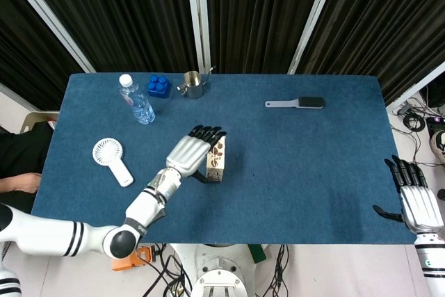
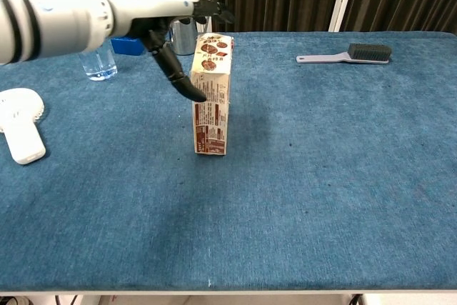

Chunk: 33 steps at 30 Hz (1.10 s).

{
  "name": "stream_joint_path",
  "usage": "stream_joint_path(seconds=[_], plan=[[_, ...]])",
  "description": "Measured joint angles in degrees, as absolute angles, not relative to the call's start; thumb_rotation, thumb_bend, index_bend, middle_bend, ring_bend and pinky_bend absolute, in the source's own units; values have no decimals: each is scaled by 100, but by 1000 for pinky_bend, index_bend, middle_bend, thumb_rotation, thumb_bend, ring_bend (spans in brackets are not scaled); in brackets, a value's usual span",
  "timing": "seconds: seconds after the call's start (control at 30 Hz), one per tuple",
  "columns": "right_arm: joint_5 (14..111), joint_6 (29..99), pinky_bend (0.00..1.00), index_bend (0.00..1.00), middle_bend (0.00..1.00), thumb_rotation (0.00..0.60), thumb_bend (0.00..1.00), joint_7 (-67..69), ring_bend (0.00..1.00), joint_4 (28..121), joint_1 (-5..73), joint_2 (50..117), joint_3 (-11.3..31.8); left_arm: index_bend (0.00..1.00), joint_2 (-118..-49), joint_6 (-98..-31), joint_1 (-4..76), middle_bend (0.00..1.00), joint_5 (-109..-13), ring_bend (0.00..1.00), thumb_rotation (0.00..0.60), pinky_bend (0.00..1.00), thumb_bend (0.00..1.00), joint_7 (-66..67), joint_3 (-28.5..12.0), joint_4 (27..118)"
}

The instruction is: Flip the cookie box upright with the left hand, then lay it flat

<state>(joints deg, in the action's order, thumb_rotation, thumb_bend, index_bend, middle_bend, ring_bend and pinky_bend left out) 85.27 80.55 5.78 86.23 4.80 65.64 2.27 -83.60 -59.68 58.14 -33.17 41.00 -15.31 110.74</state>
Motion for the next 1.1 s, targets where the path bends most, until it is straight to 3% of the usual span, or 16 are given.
stream_joint_path(seconds=[0.3, 0.4, 0.53, 0.73, 1.1], plan=[[8502, 8051, 0, 0, 0, 600, 208, 709, 0, 8499, 459, 6600, 214, 0, -8514, -6317, 6650, 0, -1811, 0, 556, 16, 29, 4699, -1756, 11048], [8497, 8047, 0, 0, 0, 600, 208, 738, 0, 8464, 456, 6613, 212, 22, -8562, -6330, 6802, 31, -1531, 23, 579, 85, 38, 4774, -1762, 10913], [8500, 8040, 0, 0, 0, 600, 208, 762, 0, 8441, 457, 6623, 208, 147, -8657, -6266, 6920, 165, -1316, 160, 593, 239, 62, 4738, -1746, 10693], [8477, 8042, 0, 0, 0, 600, 208, 794, 0, 8416, 445, 6623, 211, 312, -8712, -6241, 6928, 385, -1354, 387, 600, 388, 87, 4535, -1687, 10582], [8477, 8048, 0, 0, 0, 600, 208, 801, 0, 8419, 440, 6615, 214, 321, -8557, -5810, 6298, 406, -2383, 400, 600, 394, 99, 2820, -1927, 10624]])
